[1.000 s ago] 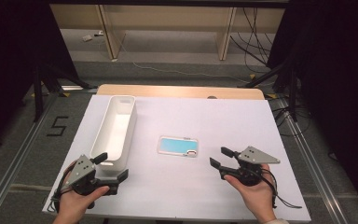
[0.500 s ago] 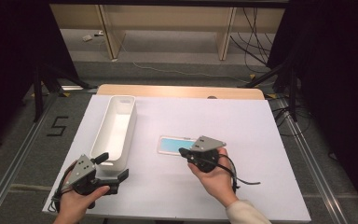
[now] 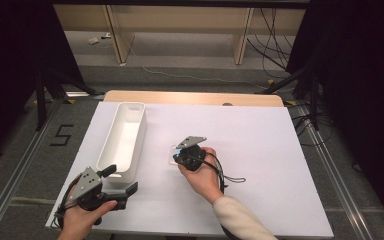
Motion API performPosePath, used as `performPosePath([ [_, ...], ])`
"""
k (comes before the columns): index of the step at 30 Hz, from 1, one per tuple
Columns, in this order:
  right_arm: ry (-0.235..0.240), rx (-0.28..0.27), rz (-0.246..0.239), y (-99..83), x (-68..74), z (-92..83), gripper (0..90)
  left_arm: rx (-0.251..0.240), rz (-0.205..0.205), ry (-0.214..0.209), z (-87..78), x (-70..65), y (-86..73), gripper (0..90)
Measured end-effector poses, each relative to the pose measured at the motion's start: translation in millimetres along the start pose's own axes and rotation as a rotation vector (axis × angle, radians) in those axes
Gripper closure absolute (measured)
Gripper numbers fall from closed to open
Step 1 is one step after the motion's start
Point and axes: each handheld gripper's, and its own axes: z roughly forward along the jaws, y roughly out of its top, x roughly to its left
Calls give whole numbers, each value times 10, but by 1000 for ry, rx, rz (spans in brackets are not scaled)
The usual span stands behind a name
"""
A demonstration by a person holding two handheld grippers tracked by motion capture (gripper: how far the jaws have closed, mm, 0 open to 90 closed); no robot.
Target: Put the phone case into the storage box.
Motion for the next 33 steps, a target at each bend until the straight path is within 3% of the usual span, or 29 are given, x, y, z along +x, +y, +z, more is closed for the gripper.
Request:
performPosePath([
  [1, 8, 26, 18, 24, -25, 46, 900, -1, 0, 0, -1, 1, -1, 54],
  [7, -12, 62, 40, 39, -81, 197, 900, -3, -7, 2, -13, -2, -7, 54],
  [8, -7, 75, 70, 41, -76, 203, 900, -2, -8, 3, -13, -2, -7, 55],
  [10, -11, 87, 77, 37, -92, 229, 900, -3, -12, 3, -11, -5, -7, 55],
  [13, -22, 80, 65, 23, -119, 278, 900, 1, -3, 0, -12, -7, -7, 56],
  [16, -11, 109, 92, 22, -115, 301, 900, 0, 0, -1, -14, -5, -6, 56],
  [33, -10, 179, 104, 28, -179, 362, 900, -7, -13, -2, -7, -4, -9, 64],
])
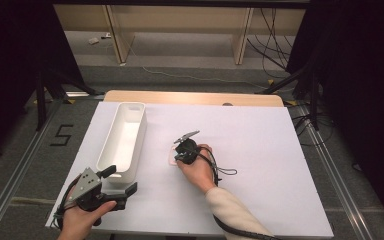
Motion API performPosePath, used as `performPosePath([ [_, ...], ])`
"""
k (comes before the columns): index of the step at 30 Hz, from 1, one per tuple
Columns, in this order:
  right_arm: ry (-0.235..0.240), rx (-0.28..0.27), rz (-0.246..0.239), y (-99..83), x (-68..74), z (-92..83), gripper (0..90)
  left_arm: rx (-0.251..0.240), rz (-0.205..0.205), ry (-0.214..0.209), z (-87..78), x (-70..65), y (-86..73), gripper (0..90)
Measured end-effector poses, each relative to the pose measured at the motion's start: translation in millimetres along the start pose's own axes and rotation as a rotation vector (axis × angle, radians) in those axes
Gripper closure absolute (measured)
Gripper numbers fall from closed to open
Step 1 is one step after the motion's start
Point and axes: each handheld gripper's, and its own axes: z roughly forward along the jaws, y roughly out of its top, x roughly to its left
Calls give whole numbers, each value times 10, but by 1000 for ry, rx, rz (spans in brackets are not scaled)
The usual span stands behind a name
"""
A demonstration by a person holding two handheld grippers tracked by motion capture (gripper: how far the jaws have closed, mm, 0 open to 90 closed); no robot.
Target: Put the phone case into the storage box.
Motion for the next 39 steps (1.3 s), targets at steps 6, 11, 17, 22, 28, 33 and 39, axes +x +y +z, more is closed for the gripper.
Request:
performPosePath([
  [6, 1, 28, -7, 5, -2, -14, 900, 1, 3, -2, -1, 6, 0, 66],
  [11, 3, 58, -18, -4, 11, -26, 900, 3, 1, -1, 1, 7, -2, 69],
  [17, 0, 65, -19, -5, 27, -30, 900, 3, 3, -3, 4, 5, -3, 71],
  [22, 5, 69, -26, -12, 28, -40, 900, 3, 1, -3, 3, 3, -4, 72],
  [28, 3, 87, -38, -31, 39, -70, 900, 4, 1, -3, 4, 2, -4, 74],
  [33, 4, 95, -56, -45, 36, -89, 900, 3, 2, -2, 5, 0, -4, 77],
  [39, 0, 109, -59, -81, 22, -130, 900, -7, 21, -18, 21, 12, -3, 79],
])
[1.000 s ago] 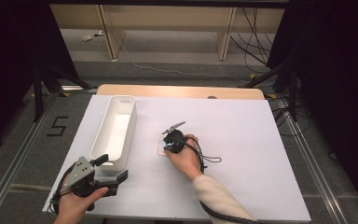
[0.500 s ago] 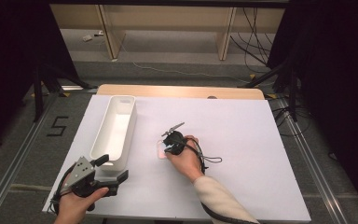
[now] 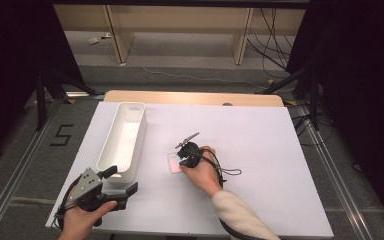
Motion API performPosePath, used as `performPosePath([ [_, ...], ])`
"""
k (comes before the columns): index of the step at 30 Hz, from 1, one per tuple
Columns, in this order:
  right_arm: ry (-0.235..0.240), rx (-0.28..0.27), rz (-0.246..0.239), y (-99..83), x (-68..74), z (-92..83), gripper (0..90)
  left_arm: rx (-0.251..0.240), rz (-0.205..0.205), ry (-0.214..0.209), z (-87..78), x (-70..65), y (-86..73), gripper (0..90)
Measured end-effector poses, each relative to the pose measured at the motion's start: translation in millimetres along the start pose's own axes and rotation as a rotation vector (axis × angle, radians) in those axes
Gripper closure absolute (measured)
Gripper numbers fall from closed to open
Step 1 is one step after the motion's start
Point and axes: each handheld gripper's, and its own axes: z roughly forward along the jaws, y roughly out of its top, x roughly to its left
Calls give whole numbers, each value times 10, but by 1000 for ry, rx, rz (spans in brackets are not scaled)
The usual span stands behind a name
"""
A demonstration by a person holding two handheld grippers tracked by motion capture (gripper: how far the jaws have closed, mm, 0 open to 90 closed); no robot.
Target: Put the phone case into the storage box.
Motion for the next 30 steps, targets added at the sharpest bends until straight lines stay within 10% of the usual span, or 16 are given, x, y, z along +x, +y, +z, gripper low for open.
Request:
performPosePath([
  [30, -11, 21, -8, -146, -40, -113, 900, 9, -17, 14, -9, -24, 4, 98],
])
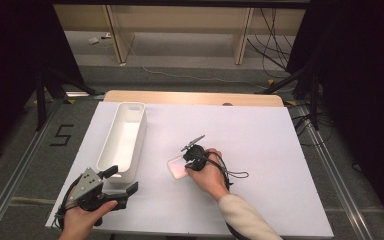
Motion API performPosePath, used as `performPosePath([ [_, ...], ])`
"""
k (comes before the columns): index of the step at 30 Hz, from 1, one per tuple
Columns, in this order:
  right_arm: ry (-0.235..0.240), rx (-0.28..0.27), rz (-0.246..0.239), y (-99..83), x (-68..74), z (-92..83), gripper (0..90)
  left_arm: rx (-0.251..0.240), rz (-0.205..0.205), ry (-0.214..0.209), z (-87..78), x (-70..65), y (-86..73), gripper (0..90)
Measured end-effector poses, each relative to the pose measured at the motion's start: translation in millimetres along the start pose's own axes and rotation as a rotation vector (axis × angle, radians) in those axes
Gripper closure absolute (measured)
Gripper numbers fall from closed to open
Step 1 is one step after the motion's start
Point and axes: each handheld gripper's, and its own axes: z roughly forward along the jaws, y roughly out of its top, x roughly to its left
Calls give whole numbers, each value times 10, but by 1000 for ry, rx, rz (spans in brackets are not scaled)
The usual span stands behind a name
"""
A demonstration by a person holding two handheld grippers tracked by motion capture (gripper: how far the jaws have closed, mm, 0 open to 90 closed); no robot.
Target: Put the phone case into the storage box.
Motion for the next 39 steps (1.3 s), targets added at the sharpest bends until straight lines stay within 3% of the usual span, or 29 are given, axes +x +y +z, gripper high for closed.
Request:
performPosePath([
  [19, 11, 2, -2, -111, -87, -71, 900, -3, -6, 8, -6, 7, 5, 102],
  [33, -10, 22, -9, -167, -131, -127, 900, -2, -9, 9, -5, 4, 5, 105],
  [39, -12, 7, -14, -159, -124, -141, 900, -3, -9, 2, 1, 7, 4, 105],
])
